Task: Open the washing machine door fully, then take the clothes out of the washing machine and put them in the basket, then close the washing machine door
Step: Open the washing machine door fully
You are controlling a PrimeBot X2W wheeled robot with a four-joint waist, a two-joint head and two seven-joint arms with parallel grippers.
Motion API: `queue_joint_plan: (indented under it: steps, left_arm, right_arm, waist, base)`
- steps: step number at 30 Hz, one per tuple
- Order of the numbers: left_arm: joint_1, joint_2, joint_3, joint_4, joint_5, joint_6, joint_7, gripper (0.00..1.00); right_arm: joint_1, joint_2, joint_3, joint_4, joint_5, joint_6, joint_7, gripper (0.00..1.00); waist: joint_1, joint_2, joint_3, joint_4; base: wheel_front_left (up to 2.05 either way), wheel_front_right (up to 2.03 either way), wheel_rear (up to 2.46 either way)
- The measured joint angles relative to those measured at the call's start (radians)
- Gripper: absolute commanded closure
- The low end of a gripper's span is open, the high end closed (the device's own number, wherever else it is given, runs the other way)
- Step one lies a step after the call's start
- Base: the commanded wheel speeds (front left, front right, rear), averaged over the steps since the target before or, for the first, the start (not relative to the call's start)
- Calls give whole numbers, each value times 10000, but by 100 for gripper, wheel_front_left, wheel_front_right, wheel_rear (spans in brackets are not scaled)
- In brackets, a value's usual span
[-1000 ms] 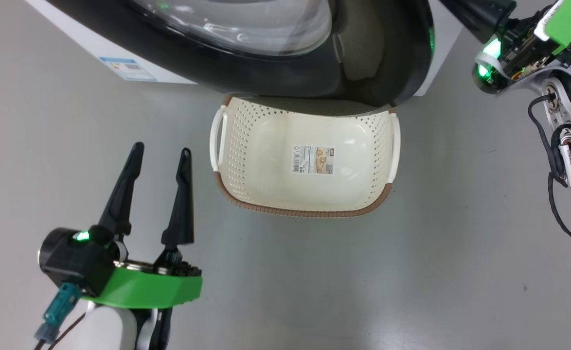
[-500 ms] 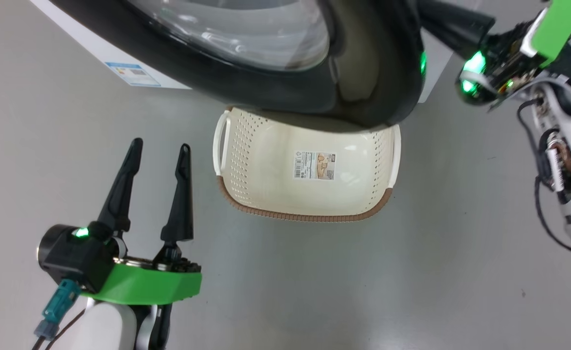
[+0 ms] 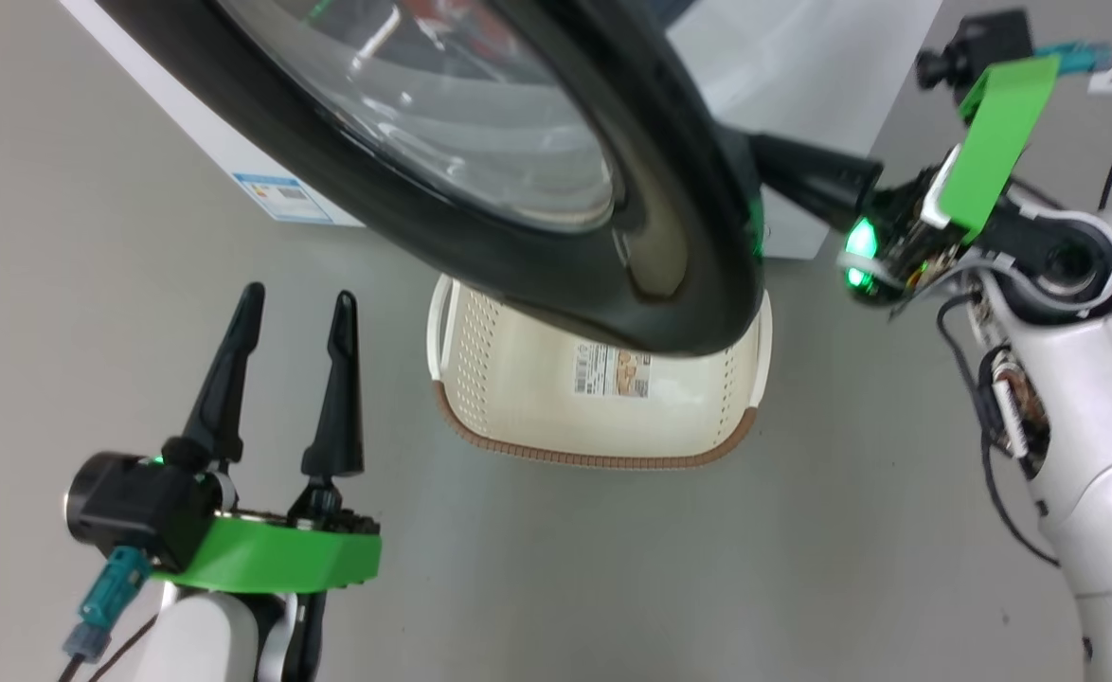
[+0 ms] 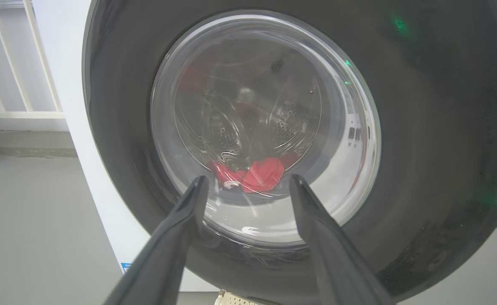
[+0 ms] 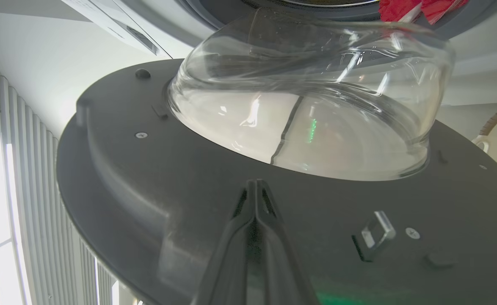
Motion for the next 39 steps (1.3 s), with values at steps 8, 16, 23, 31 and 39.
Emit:
queue_joint_plan:
  steps: [8, 16, 23, 31, 39]
  left_arm:
    - [409, 2, 25, 320, 2, 31, 0, 0]
    - [774, 4, 12, 725, 2, 27, 0, 0]
    - [908, 6, -56, 988, 2, 27, 0, 0]
    - [1184, 12, -73, 1246, 4, -15, 0, 0]
    - [1300, 19, -90, 1365, 6, -31, 0, 0]
  right_arm:
    - [962, 322, 4, -121, -226, -2, 159, 100]
    - [1577, 441, 13, -54, -566, -2, 163, 100]
    - [2126, 608, 52, 73, -640, -2, 307, 100]
    - [2547, 671, 301, 104, -640, -2, 405, 100]
    - [2652, 731, 573, 121, -623, -2, 410, 100]
  waist:
    - [0, 0, -695, 145]
    - [0, 0, -1244, 406]
    - [0, 0, -1765, 791]
    - [0, 0, -2272, 1355]
    - [0, 0, -2621, 1884]
  base:
    - [0, 0, 0]
    - [0, 0, 0]
    - [0, 0, 0]
    - [0, 0, 0]
    - [0, 0, 0]
